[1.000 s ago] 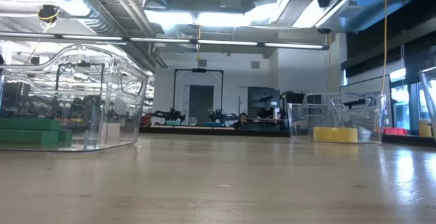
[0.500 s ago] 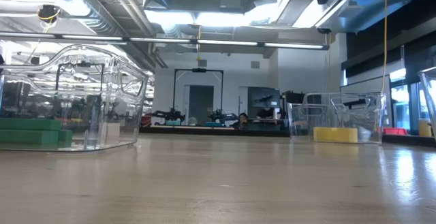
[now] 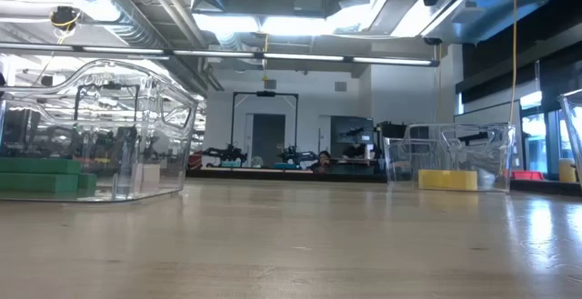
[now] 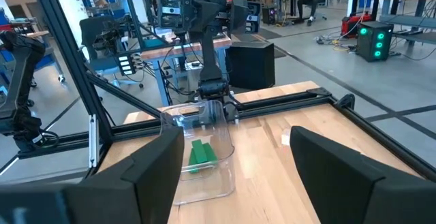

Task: Sort & place blocks by color
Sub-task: Put the top brown block into the bottom right transparent bin

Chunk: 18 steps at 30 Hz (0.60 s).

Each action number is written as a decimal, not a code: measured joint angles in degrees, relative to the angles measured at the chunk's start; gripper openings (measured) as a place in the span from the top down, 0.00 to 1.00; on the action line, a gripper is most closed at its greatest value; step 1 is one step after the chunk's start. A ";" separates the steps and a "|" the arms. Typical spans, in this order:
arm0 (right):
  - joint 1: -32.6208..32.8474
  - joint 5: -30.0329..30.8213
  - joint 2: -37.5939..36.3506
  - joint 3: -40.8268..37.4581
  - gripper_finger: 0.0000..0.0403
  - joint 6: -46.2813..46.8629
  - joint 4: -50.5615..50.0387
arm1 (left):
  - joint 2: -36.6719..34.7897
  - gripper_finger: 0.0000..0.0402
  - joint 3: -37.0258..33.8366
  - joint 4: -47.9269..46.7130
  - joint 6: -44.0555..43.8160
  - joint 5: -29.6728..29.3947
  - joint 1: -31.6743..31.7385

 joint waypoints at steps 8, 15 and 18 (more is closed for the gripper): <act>0.00 0.02 0.00 0.00 0.33 0.02 0.00 | 0.00 0.50 0.00 0.01 0.00 0.00 0.00; 0.00 0.02 0.00 0.00 0.33 0.03 0.00 | 0.82 0.50 0.31 -0.92 -6.23 -0.60 0.26; 0.02 0.02 0.02 0.00 0.33 0.06 0.02 | 3.33 0.50 4.57 -13.83 -8.50 -1.21 2.44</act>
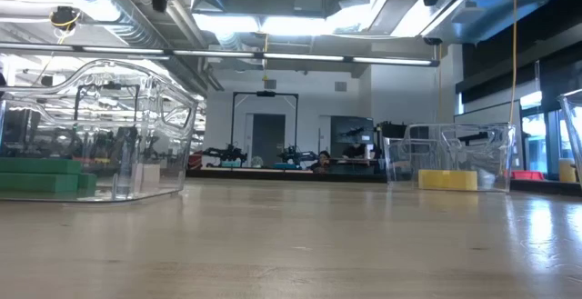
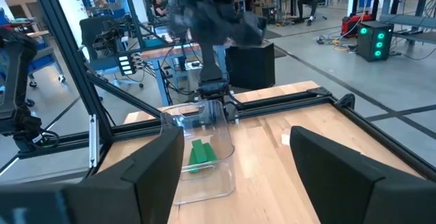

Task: Sort & place blocks by color
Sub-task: Put the top brown block into the bottom right transparent bin

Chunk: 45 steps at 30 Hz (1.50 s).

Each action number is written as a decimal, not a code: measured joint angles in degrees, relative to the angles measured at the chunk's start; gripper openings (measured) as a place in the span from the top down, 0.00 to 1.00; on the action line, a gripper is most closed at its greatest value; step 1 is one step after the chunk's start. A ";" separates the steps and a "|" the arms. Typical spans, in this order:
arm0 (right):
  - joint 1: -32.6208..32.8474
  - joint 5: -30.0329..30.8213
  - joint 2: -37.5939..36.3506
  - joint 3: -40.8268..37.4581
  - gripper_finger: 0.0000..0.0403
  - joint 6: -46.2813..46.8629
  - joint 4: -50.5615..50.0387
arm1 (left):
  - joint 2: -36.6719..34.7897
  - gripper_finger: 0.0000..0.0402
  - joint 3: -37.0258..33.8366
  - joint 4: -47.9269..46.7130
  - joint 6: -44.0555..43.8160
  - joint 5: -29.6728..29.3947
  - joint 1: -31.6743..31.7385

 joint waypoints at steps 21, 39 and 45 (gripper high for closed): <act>0.01 0.00 0.00 -0.04 0.33 5.24 -1.07 | 32.51 0.48 12.45 -57.47 0.80 11.21 33.67; 0.00 0.00 0.00 -0.04 0.33 6.28 -1.37 | 40.82 0.36 11.37 -50.59 4.52 18.15 41.12; 0.00 0.00 0.00 -0.04 0.33 6.19 -1.37 | 44.78 0.36 11.37 -50.42 4.54 20.34 41.12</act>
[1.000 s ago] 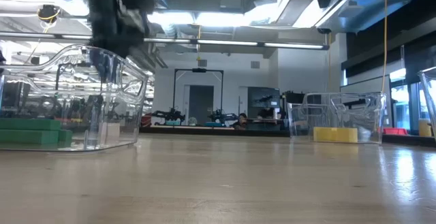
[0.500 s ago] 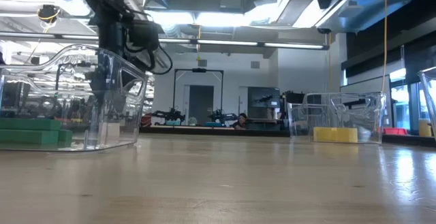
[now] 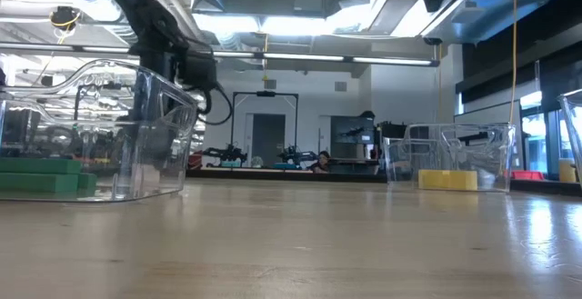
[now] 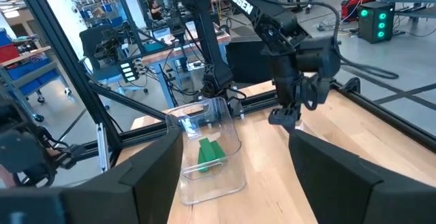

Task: Sort & place blocks by color
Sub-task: Put the top brown block into the bottom right transparent bin

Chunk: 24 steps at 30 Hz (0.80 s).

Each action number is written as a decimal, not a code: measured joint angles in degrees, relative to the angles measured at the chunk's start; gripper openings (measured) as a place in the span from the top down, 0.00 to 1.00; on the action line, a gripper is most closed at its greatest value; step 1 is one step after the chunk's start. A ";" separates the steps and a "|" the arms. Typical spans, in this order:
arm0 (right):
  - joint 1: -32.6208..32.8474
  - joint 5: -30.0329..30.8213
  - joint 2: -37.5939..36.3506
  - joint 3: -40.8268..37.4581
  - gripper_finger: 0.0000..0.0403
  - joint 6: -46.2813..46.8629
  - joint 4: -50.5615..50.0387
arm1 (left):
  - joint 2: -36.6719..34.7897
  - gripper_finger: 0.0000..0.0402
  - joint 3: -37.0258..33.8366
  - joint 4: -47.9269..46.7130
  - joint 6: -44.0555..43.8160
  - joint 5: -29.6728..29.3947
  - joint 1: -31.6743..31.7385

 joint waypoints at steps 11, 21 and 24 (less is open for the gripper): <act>0.00 -0.02 0.00 0.00 0.33 0.02 0.04 | 5.30 0.36 0.22 0.51 0.48 0.32 0.00; 0.00 -0.01 0.00 0.00 0.33 0.02 0.06 | 5.41 0.37 0.15 1.22 4.23 0.57 0.37; 0.00 0.00 0.00 0.00 0.33 0.02 0.06 | 5.41 0.37 0.11 1.30 4.50 0.50 0.37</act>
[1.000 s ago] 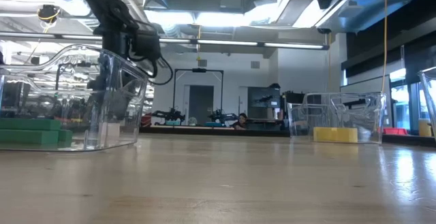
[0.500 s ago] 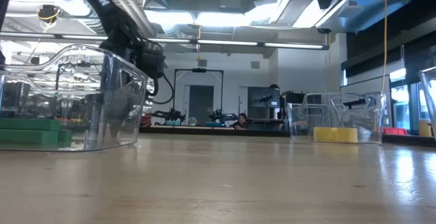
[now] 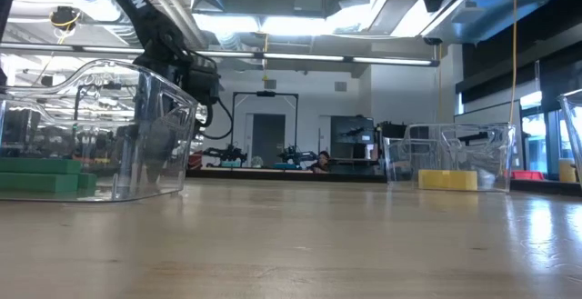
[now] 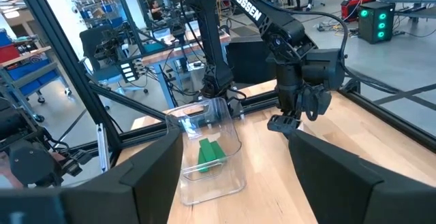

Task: Sort & place blocks by color
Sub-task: Put the top brown block into the bottom right transparent bin

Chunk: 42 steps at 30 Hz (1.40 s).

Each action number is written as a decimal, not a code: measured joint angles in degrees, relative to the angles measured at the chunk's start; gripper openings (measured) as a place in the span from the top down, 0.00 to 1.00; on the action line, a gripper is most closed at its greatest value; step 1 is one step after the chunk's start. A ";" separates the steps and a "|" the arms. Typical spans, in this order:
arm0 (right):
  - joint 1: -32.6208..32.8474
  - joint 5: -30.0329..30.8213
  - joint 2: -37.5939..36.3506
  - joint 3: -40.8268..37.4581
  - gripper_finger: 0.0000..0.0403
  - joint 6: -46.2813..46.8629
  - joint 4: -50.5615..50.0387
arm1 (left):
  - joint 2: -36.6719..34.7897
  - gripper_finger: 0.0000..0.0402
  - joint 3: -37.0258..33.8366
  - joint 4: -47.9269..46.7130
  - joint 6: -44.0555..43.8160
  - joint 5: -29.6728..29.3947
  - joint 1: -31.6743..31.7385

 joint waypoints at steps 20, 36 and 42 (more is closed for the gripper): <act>0.00 -0.01 0.00 0.00 0.33 0.00 0.00 | 0.11 0.70 -0.07 0.35 -0.01 0.20 -0.09; 0.00 -0.01 -0.02 0.00 0.33 0.03 0.03 | -12.39 0.70 -0.26 7.67 -0.19 0.85 -5.24; 0.00 0.00 -0.02 0.00 0.33 -0.02 0.09 | -25.26 0.70 -0.25 15.30 -6.73 1.02 -15.12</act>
